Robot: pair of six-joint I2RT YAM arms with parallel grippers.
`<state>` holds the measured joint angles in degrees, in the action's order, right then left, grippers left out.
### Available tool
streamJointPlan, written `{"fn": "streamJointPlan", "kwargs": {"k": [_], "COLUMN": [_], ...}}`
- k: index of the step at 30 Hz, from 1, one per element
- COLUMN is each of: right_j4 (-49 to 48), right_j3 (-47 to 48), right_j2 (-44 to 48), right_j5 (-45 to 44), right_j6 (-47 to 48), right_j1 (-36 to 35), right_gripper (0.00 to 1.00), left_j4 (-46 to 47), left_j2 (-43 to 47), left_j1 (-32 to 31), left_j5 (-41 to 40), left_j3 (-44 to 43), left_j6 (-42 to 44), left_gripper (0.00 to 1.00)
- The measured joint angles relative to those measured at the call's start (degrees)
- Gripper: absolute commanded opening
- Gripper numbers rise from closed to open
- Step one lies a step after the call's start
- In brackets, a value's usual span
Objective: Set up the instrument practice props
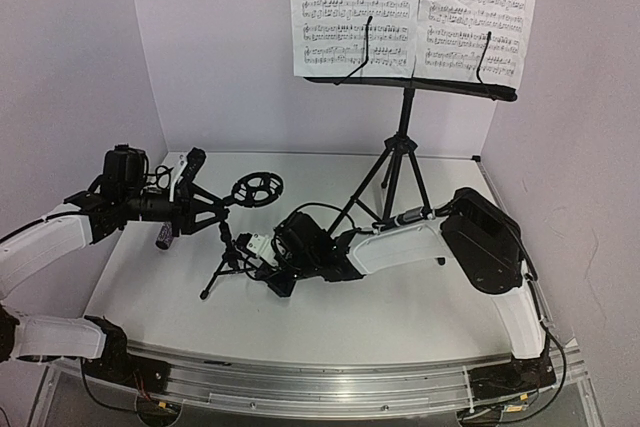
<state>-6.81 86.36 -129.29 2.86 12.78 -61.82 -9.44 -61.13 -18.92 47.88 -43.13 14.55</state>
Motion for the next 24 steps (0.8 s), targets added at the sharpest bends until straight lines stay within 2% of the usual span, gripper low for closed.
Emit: {"fn": "streamJointPlan", "kwargs": {"k": [9,11,12,14,19,21,22,24], "right_j4": [0.29,0.39,0.46,1.61,1.81,1.69,1.56,1.44], "right_j3": [-1.37,-1.37,-1.37,-1.43,-1.63,-2.35,-3.19,-5.64], "right_j2": [-0.13,-0.17,-0.32,-0.81,-0.87,-0.24,0.41,2.57], "right_j5": [-1.31,-1.47,-1.85,-3.09,-4.63,-5.45,-5.88,-6.78], "right_j6": [-0.42,-0.66,-0.88,-1.16,-2.35,-3.03,-3.52,-4.64], "right_j1": [0.0,0.0,0.02,0.19,1.04,1.02,0.97,0.75], "right_gripper": [0.02,0.14,0.26,0.39,0.53,0.8,0.9,0.93], "left_j4": [4.56,4.76,5.44,7.71,11.67,12.48,12.8,13.06], "left_j2": [0.06,0.22,0.48,1.52,3.72,3.76,3.78,3.88], "left_j1": [-3.21,-4.59,-5.37,-6.95,-9.13,-9.35,-9.52,-10.03], "left_j5": [-5.64,-8.05,-9.37,-11.3,-14.13,-14.86,-15.36,-16.58], "left_j3": [2.77,2.93,3.49,5.34,8.26,8.48,8.51,8.52], "left_j6": [-6.07,-7.15,-7.58,-9.04,-12.46,-13.46,-13.76,-14.1], "left_gripper": [0.0,0.0,0.0,0.0,0.0,0.0,0.0,0.0]}}
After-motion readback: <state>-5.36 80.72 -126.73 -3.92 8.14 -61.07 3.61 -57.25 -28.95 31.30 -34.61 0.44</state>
